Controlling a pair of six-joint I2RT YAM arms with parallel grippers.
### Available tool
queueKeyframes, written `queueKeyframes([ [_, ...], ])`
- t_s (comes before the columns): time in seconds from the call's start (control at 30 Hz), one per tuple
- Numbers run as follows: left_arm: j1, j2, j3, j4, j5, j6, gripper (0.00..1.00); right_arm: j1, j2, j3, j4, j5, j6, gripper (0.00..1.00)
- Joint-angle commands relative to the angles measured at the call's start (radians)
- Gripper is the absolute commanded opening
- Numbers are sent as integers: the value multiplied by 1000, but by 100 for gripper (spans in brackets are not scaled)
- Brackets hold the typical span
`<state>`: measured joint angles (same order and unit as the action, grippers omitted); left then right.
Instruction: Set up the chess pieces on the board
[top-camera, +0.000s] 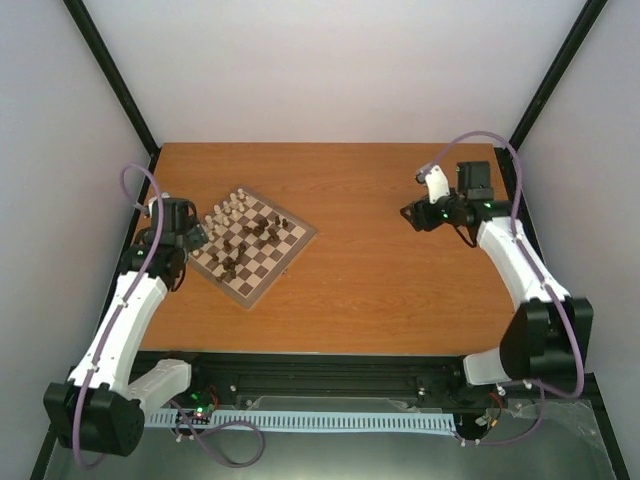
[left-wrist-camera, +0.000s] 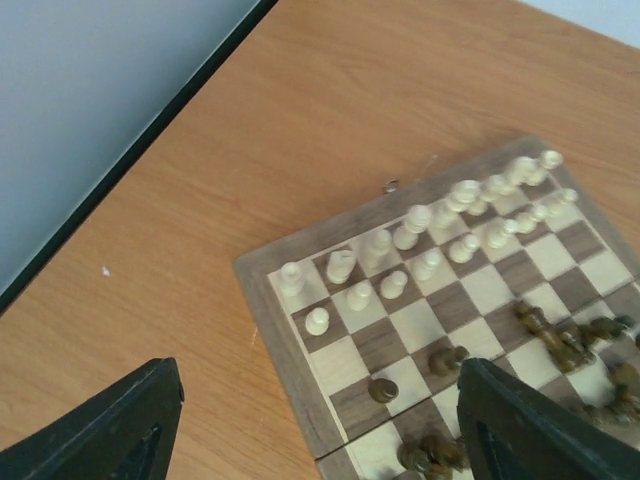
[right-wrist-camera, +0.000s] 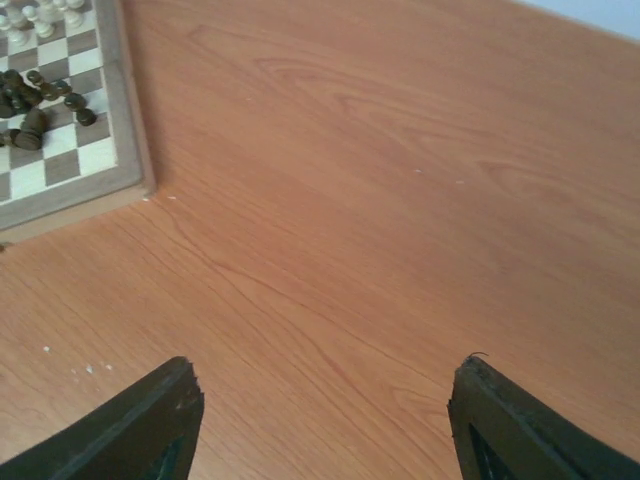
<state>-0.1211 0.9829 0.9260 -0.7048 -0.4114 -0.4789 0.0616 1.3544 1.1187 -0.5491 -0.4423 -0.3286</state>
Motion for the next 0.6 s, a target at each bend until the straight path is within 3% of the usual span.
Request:
queueKeyframes([
  [0.0, 96, 61, 9, -25, 62, -73, 73, 68, 161, 106, -33, -71, -48, 66],
  [0.4, 479, 350, -7, -14, 370, -233, 38, 297, 701, 447, -57, -173, 56, 54],
  [0.57, 522, 382, -46, 16, 442, -275, 35, 376, 874, 604, -87, -187, 101, 59],
])
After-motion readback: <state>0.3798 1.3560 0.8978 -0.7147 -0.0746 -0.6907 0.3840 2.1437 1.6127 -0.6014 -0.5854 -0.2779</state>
